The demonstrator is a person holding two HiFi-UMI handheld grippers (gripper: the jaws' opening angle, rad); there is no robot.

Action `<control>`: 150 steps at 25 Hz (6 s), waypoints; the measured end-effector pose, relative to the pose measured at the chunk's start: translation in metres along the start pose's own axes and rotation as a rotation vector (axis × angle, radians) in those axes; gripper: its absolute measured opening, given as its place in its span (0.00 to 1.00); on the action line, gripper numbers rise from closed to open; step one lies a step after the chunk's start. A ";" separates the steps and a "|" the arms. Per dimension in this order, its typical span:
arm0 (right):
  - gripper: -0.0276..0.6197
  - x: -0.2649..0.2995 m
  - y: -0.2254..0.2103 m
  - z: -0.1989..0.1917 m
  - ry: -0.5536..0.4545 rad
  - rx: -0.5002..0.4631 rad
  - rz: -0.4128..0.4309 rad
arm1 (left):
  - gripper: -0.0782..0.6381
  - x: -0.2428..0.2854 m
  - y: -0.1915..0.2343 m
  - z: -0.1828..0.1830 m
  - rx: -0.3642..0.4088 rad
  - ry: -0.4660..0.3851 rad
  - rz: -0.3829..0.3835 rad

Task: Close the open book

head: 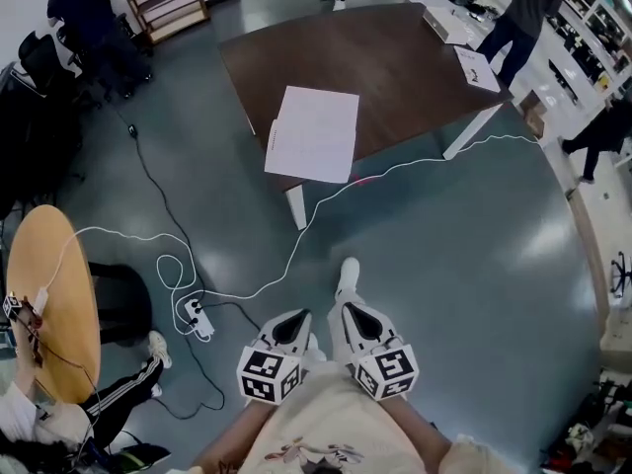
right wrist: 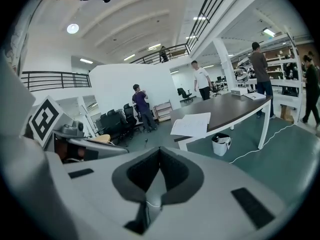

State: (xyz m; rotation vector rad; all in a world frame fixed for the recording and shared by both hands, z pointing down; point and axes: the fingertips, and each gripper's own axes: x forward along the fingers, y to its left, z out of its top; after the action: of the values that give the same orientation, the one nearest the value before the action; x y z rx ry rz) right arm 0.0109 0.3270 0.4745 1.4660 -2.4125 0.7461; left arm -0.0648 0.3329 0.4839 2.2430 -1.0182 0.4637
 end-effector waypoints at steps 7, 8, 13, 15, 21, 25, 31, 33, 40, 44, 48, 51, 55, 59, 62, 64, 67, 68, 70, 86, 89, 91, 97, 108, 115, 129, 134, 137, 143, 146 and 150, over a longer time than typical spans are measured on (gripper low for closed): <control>0.05 0.078 -0.083 0.070 0.022 -0.024 0.075 | 0.12 0.093 0.032 0.084 -0.053 -0.031 0.017; 0.05 0.088 -0.095 0.078 0.034 -0.034 0.092 | 0.12 0.107 0.034 0.097 -0.056 -0.034 0.023; 0.05 0.123 -0.153 0.106 0.092 -0.037 0.149 | 0.12 0.168 0.045 0.142 -0.089 -0.028 0.064; 0.05 0.128 -0.169 0.119 0.091 -0.037 0.155 | 0.12 0.178 0.048 0.154 -0.096 -0.029 0.082; 0.05 0.150 -0.198 0.150 0.084 -0.034 0.177 | 0.12 0.196 0.079 0.183 -0.113 -0.035 0.142; 0.05 0.161 -0.204 0.146 0.113 -0.024 0.170 | 0.12 0.203 0.112 0.180 -0.201 -0.020 0.146; 0.05 0.186 -0.205 0.148 0.138 -0.035 0.157 | 0.16 0.221 0.175 0.178 -0.337 -0.006 0.135; 0.05 0.194 -0.203 0.147 0.151 -0.035 0.156 | 0.19 0.226 0.195 0.175 -0.365 0.007 0.135; 0.05 0.242 -0.205 0.139 0.199 -0.083 0.143 | 0.22 0.240 0.245 0.180 -0.415 0.015 0.142; 0.05 0.272 -0.206 0.134 0.236 -0.086 0.139 | 0.25 0.245 0.259 0.179 -0.430 0.015 0.145; 0.05 0.300 -0.190 0.133 0.261 -0.097 0.167 | 0.28 0.246 0.277 0.176 -0.456 0.019 0.144; 0.05 0.321 -0.175 0.128 0.287 -0.136 0.189 | 0.30 0.247 0.298 0.171 -0.505 0.024 0.151; 0.05 0.346 -0.159 0.115 0.335 -0.159 0.214 | 0.35 0.253 0.328 0.158 -0.517 0.068 0.171; 0.05 0.356 -0.150 0.110 0.361 -0.173 0.230 | 0.39 0.264 0.352 0.147 -0.567 0.097 0.155; 0.05 0.362 -0.149 0.104 0.381 -0.172 0.226 | 0.41 0.274 0.370 0.138 -0.593 0.119 0.150; 0.05 0.364 -0.149 0.100 0.397 -0.173 0.223 | 0.43 0.282 0.378 0.131 -0.604 0.131 0.133; 0.05 0.368 -0.148 0.099 0.406 -0.166 0.214 | 0.46 0.294 0.386 0.128 -0.604 0.146 0.076; 0.05 0.370 -0.148 0.099 0.407 -0.163 0.211 | 0.47 0.298 0.388 0.127 -0.605 0.152 0.056; 0.05 0.371 -0.148 0.098 0.409 -0.159 0.204 | 0.49 0.305 0.391 0.123 -0.613 0.171 0.016; 0.05 0.367 -0.157 0.097 0.406 -0.127 0.159 | 0.27 0.303 0.387 0.111 -0.566 0.213 -0.039; 0.05 0.365 -0.158 0.098 0.400 -0.122 0.156 | 0.18 0.296 0.387 0.113 -0.580 0.193 -0.030; 0.05 0.363 -0.158 0.099 0.395 -0.122 0.157 | 0.13 0.292 0.384 0.117 -0.601 0.168 -0.037; 0.05 0.356 -0.157 0.104 0.371 -0.122 0.158 | 0.12 0.281 0.372 0.139 -0.618 0.095 -0.073; 0.05 0.354 -0.150 0.117 0.320 -0.153 0.157 | 0.13 0.284 0.361 0.216 -0.567 -0.018 -0.112; 0.05 0.353 -0.162 0.125 0.300 -0.138 0.117 | 0.15 0.315 0.363 0.253 -0.514 -0.036 -0.122; 0.05 0.345 -0.190 0.124 0.303 -0.096 0.028 | 0.41 0.392 0.365 0.285 -0.289 0.009 -0.088; 0.05 0.342 -0.195 0.128 0.293 -0.098 0.027 | 0.53 0.391 0.359 0.297 -0.235 -0.021 -0.057; 0.05 0.340 -0.193 0.130 0.285 -0.105 0.034 | 0.54 0.371 0.349 0.308 -0.205 -0.059 -0.046; 0.05 0.333 -0.187 0.134 0.263 -0.120 0.056 | 0.54 0.330 0.305 0.315 -0.102 -0.083 -0.049; 0.05 0.328 -0.185 0.136 0.247 -0.125 0.061 | 0.54 0.312 0.278 0.314 -0.057 -0.086 -0.055; 0.05 0.320 -0.184 0.140 0.223 -0.132 0.067 | 0.54 0.294 0.241 0.309 -0.021 -0.087 -0.073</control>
State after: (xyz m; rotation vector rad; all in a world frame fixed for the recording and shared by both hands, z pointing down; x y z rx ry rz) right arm 0.0293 -0.0603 0.5514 1.1898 -2.3028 0.7088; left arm -0.0427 -0.1561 0.5081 2.2905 -0.9769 0.3251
